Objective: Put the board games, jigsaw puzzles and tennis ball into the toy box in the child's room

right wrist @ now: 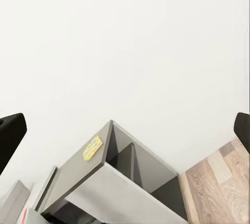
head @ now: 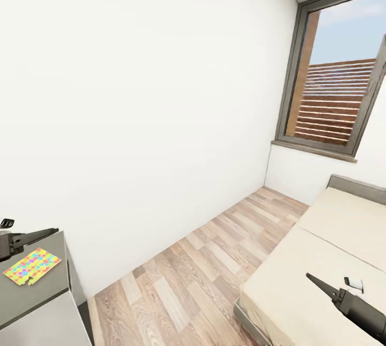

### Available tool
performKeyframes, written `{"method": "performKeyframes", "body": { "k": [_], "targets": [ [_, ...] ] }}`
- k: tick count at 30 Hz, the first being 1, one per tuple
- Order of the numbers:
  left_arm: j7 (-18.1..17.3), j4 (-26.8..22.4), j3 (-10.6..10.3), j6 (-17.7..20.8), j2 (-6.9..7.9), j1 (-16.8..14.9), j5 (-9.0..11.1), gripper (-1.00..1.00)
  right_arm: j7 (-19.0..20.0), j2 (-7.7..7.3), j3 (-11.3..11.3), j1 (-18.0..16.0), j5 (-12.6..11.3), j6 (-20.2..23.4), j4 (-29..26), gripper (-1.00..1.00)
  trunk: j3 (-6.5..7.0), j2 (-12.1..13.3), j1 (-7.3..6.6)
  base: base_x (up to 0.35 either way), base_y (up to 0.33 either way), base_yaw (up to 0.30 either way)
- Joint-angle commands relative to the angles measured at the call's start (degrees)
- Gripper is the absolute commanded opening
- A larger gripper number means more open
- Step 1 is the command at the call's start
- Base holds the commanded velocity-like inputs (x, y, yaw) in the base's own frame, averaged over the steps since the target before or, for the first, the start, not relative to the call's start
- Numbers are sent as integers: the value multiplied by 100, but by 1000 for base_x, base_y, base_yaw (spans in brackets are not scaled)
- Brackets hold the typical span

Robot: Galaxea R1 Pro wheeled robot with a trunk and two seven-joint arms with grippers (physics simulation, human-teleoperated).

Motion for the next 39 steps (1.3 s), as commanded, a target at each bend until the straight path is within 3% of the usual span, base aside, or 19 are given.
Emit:
{"method": "performKeyframes", "body": {
  "k": [1,39],
  "targets": [
    [-25,1,3,61,2,1,-7,100,16,0,-3,-4,-9,60,3,100,-3,-4,2,0,0,-278],
    [-25,-3,-5,54,-1,1,-12,100,13,0,-12,-7,-15,61,7,100,-3,-4,2,-27,0,-278]
  ]
}}
